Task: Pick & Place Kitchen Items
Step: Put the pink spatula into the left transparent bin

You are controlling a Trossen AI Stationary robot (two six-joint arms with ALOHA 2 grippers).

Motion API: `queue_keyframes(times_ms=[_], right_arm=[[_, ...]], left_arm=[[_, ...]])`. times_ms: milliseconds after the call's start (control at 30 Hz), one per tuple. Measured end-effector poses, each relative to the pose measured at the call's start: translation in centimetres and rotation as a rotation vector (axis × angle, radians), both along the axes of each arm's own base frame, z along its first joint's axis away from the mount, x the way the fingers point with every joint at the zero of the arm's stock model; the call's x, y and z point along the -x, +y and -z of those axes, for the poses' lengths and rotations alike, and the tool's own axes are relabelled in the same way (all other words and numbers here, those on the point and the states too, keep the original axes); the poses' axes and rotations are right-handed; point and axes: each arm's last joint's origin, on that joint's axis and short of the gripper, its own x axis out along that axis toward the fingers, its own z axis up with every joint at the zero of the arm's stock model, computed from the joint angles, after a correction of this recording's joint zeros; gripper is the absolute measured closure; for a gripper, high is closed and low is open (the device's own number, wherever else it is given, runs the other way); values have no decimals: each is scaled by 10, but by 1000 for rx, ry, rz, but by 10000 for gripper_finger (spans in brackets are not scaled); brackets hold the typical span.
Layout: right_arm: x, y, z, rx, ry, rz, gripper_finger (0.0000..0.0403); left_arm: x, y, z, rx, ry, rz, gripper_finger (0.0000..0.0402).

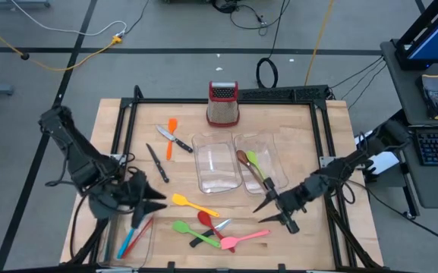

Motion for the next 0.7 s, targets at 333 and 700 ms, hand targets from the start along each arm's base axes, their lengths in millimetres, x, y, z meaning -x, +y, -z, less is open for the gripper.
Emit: queue_keyframes(times_ms=[333,700], right_arm=[[-16,50,6,185,185,122,259],[-53,86,28,338,560,185,259]], left_arm=[[-25,37,4,-257,59,-19,240],[-42,53,29,-315,26,63,240]])
